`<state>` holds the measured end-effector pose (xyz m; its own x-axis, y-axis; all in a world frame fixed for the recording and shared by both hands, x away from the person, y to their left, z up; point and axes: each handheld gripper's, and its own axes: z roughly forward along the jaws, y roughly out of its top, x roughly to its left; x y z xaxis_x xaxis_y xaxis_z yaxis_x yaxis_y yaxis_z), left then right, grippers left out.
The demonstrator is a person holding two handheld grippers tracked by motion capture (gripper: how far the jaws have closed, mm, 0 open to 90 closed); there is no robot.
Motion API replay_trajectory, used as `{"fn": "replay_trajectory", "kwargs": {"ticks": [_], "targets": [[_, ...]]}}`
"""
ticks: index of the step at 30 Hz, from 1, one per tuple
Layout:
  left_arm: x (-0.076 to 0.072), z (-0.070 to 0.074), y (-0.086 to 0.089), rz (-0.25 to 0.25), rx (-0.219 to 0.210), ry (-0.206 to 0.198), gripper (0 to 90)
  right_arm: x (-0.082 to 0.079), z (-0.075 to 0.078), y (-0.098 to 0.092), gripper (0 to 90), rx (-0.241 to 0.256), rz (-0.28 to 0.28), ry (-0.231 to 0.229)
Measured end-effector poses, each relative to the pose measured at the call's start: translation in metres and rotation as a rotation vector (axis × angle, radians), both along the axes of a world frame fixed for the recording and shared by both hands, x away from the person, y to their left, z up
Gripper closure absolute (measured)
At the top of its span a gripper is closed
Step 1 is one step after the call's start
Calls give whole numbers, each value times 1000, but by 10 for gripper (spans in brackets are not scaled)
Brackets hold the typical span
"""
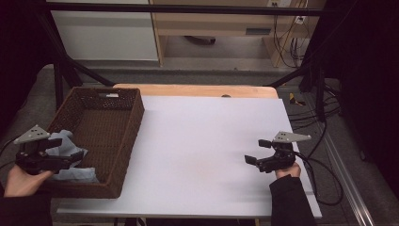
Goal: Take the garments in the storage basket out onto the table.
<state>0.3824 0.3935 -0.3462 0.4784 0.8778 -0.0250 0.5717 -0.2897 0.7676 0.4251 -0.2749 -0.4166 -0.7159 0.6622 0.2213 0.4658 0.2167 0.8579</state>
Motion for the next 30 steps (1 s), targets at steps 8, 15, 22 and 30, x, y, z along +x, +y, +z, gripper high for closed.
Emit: {"fn": "replay_trajectory", "kwargs": {"ticks": [8, 15, 22, 30], "targets": [[-1, -4, 13, 56, 18, 15, 35, 0, -1, 1, 41, -7, 2, 2], [-3, -5, 24, 93, 24, 23, 36, 0, -1, 1, 42, -9, 1, 5], [-4, -6, 33, 130, 44, 30, 38, 1, -1, 1, 42, -12, 3, 5], [-3, -12, 41, 169, 62, 60, 59, 1, -2, 2, 42, -12, 4, 7]]}}
